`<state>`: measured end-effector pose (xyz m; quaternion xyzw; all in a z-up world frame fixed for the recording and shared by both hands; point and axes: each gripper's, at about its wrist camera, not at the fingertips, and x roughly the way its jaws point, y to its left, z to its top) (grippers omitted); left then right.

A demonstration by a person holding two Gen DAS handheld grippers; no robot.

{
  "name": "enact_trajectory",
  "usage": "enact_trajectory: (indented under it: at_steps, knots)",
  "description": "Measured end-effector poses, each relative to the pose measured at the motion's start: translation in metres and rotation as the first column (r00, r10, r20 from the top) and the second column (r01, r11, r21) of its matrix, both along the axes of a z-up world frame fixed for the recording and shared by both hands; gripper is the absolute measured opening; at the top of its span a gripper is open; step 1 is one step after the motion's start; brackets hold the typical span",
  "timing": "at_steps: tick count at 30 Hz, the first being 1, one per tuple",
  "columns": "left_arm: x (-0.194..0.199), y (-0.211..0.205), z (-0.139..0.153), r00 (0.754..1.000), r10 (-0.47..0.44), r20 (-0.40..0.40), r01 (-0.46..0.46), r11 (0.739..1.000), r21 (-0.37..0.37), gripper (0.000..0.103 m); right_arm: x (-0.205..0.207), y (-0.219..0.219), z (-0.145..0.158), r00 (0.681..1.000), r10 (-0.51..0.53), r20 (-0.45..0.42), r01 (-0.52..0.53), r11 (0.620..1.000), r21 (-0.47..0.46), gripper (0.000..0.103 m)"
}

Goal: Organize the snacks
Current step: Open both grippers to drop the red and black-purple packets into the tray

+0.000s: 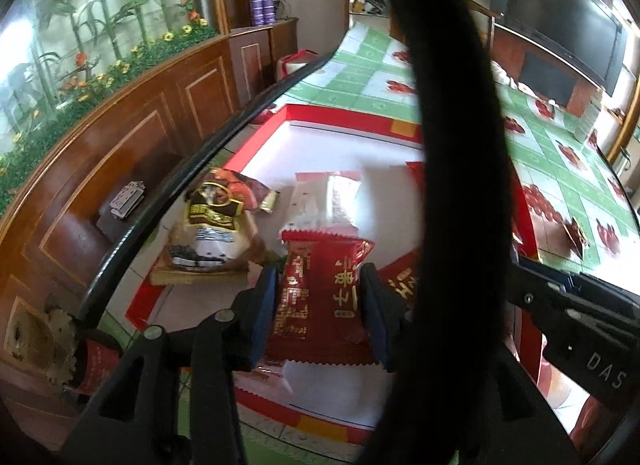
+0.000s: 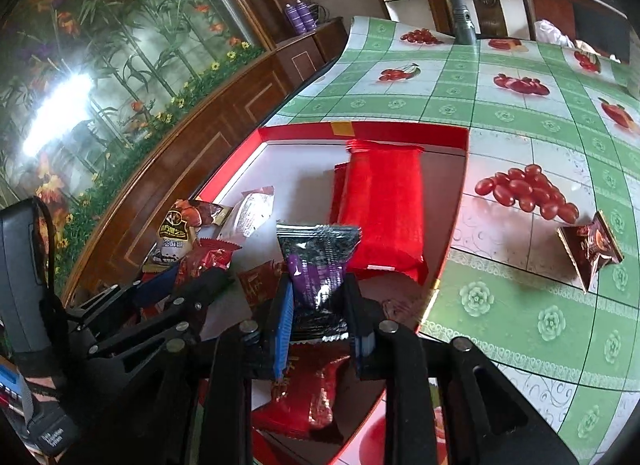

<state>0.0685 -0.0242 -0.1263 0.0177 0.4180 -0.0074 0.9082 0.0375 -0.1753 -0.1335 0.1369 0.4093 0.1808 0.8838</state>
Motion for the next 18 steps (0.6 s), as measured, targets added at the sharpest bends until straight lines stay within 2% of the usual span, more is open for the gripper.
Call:
enact_trajectory:
  at_steps: [2, 4, 5, 7, 10, 14, 18]
  knots:
    - [-0.001, 0.004, 0.004, 1.000, 0.019, 0.012, -0.019, 1.000, -0.005, 0.069, -0.002, 0.000, 0.001, 1.000, -0.001, 0.003, 0.001, 1.000, 0.003, 0.025]
    - [-0.002, 0.006, 0.008, 0.999, 0.034, 0.027, -0.033, 0.999, -0.011, 0.080, -0.005, -0.003, 0.005, 1.000, -0.004, 0.016, 0.004, 1.000, 0.005, 0.029]
    - [-0.002, 0.007, 0.009, 0.999, 0.037, 0.031, -0.037, 0.999, -0.016, 0.080, -0.012, -0.008, 0.010, 0.999, -0.013, 0.030, 0.013, 1.000, 0.010, 0.038]
    - [-0.002, 0.006, 0.013, 0.999, 0.039, 0.032, -0.038, 0.999, -0.027, 0.080, -0.020, -0.017, 0.016, 0.998, -0.033, 0.053, 0.033, 0.999, 0.008, 0.048]
    - [-0.003, -0.002, 0.019, 0.999, 0.026, 0.040, -0.025, 0.999, -0.032, 0.080, -0.046, -0.042, 0.031, 0.992, -0.082, 0.097, 0.081, 0.997, 0.016, 0.051]
    - [-0.010, -0.023, 0.026, 0.998, -0.013, 0.059, 0.015, 0.999, -0.037, 0.081, -0.081, -0.082, 0.044, 0.974, -0.179, 0.137, 0.178, 0.984, 0.023, 0.061]
    - [-0.016, -0.048, 0.032, 0.996, -0.061, 0.064, 0.064, 0.997, -0.042, 0.082, -0.116, -0.125, 0.055, 0.943, -0.290, 0.163, 0.288, 0.957, 0.038, 0.061]
